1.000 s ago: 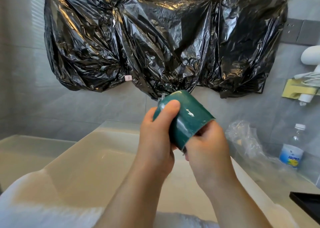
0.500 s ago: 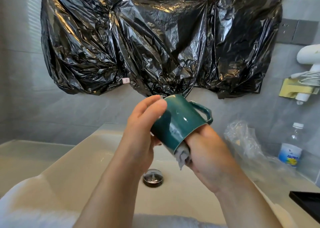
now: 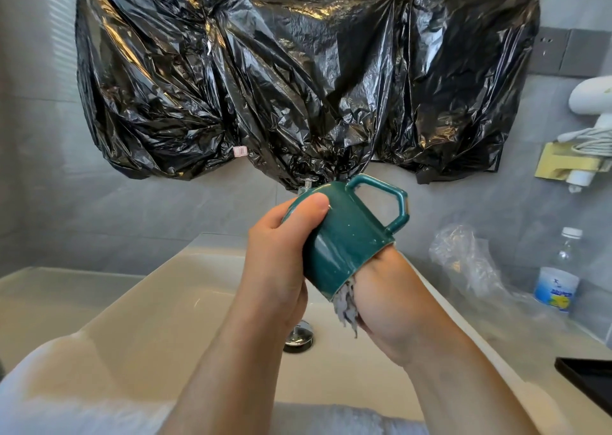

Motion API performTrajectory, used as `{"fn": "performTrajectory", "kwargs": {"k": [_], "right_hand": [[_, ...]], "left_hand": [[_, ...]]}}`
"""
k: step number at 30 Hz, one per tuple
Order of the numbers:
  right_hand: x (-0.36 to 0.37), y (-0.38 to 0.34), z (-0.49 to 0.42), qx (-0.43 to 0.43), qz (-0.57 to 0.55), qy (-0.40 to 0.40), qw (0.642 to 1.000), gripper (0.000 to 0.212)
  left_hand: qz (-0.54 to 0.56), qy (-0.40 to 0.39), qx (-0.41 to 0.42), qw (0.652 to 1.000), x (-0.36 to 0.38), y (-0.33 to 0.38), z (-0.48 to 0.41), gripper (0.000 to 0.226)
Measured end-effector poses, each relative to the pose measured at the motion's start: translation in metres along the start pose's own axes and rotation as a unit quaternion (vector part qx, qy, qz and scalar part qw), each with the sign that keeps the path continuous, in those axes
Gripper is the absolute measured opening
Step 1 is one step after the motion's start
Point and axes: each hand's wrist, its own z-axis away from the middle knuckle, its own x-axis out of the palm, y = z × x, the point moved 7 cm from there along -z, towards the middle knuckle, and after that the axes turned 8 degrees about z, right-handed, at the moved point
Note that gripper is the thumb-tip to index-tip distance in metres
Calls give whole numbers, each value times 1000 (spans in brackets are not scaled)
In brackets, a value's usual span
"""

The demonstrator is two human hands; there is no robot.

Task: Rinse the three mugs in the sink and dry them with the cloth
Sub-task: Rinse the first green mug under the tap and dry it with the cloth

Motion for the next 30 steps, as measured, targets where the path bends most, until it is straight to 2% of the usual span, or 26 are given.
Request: {"fn": "performTrajectory", "kwargs": {"k": [2, 5, 7, 9, 12, 14, 16, 19, 21, 22, 25, 27, 28, 30], "right_hand": [[-3, 1, 1, 10, 11, 8, 1000, 26], [3, 2, 1, 37, -105, -16, 994, 34], [1, 2, 1, 29, -107, -20, 994, 37], [-10, 0, 4, 20, 55, 7, 998, 34], [-21, -11, 7, -45, 307, 23, 950, 36], [-20, -14, 7, -57, 376, 35, 924, 34], [-20, -11, 6, -66, 355, 17, 932, 32], [-19, -11, 3, -46, 244, 4, 969, 19], [-20, 4, 4, 77, 51, -26, 995, 34], [-16, 8, 6, 115, -39, -49, 991, 37], [-16, 2, 5, 106, -168, -48, 979, 35], [-21, 2, 3, 101, -138, -29, 985, 34], [-24, 3, 2, 80, -88, -17, 993, 31], [-21, -10, 0, -8, 96, 18, 995, 25]], "left_hand": [[27, 13, 0, 1000, -2, -1, 0, 55], [40, 25, 10, 999, -6, 1, -2, 52], [55, 17, 10, 998, -6, 1, -2, 49], [78, 9, 6, 997, -5, 1, -3, 44], [86, 12, 14, 996, -8, 4, -3, 50], [63, 16, 36, 997, -7, 6, -2, 56], [28, 16, 73, 997, -3, 7, 2, 56], [-15, 8, 124, 992, 1, 10, 7, 37], [-50, -8, 160, 986, 3, 14, 11, 34], [-68, -22, 175, 982, 5, 18, 13, 35], [-156, -95, 171, 968, 13, 28, 13, 46], [-210, -119, 115, 964, 10, 32, 9, 57], [-216, -125, 80, 965, 7, 33, 7, 61], [-191, -155, 29, 969, 7, 33, 6, 50]]}}
